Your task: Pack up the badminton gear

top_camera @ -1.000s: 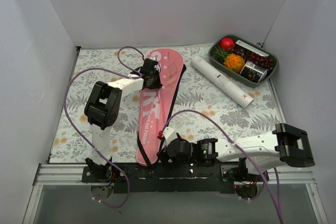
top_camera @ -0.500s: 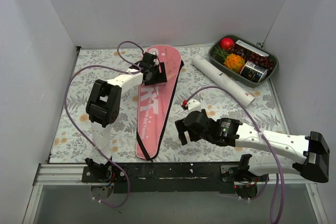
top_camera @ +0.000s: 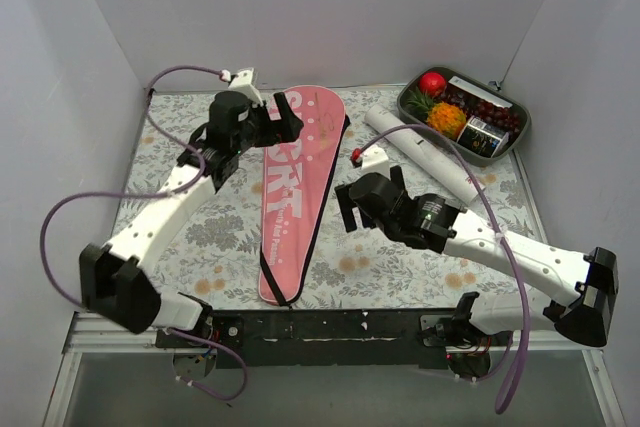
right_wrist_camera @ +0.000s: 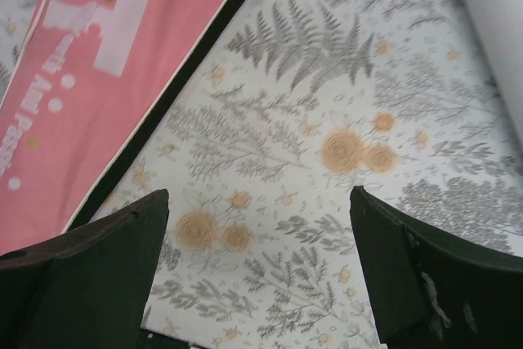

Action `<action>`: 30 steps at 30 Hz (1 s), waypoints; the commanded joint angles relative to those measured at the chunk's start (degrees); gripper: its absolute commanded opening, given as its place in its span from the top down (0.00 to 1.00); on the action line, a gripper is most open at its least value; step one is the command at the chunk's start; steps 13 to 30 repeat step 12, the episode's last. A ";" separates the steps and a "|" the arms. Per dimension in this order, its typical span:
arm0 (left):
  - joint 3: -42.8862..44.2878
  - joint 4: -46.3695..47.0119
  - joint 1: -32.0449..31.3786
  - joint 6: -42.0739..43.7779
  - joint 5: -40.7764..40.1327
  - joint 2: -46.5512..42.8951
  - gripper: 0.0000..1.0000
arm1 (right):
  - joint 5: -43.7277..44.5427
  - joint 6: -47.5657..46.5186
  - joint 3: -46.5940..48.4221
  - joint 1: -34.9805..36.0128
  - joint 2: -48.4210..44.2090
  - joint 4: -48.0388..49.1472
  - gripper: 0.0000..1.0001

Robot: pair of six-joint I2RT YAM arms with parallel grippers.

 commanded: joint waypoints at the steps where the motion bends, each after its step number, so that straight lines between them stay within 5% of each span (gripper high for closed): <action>1: -10.91 4.43 -0.27 1.39 -1.10 -12.33 0.02 | 12.13 -5.84 6.98 -3.27 1.91 0.90 0.02; 9: -22.35 6.47 -0.80 5.77 -6.80 -29.39 0.02 | 10.05 -13.58 12.35 -6.09 -0.98 6.16 0.04; 30: -24.02 5.94 -0.80 6.05 -9.18 -30.63 0.02 | 13.78 -12.71 13.23 -6.09 -0.81 5.65 0.02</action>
